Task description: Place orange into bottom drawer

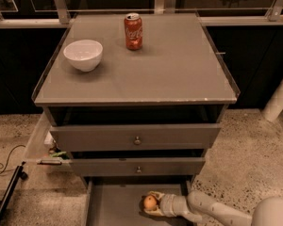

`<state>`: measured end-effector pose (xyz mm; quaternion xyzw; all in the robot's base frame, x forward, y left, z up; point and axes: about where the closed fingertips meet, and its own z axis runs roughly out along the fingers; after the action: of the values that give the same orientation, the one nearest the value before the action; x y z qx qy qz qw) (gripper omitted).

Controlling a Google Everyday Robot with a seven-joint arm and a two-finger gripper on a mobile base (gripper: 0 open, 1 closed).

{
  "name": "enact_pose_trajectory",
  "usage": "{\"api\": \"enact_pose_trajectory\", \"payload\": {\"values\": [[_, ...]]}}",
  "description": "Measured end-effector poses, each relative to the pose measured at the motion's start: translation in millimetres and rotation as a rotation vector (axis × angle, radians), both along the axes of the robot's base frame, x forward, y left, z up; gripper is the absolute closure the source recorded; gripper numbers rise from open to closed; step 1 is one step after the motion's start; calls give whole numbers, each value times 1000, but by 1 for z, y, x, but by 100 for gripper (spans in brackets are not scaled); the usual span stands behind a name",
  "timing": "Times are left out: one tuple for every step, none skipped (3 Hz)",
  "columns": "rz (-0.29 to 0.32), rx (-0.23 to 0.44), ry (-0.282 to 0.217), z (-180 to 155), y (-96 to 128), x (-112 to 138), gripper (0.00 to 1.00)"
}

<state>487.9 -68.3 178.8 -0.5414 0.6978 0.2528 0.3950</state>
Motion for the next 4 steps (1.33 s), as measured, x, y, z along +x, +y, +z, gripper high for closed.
{"api": "enact_pose_trajectory", "payload": {"values": [[-17, 31, 12, -20, 3, 1, 100], [-28, 63, 20, -33, 7, 0, 100], [-28, 63, 20, -33, 7, 0, 81], [-28, 63, 20, -33, 7, 0, 57]]}}
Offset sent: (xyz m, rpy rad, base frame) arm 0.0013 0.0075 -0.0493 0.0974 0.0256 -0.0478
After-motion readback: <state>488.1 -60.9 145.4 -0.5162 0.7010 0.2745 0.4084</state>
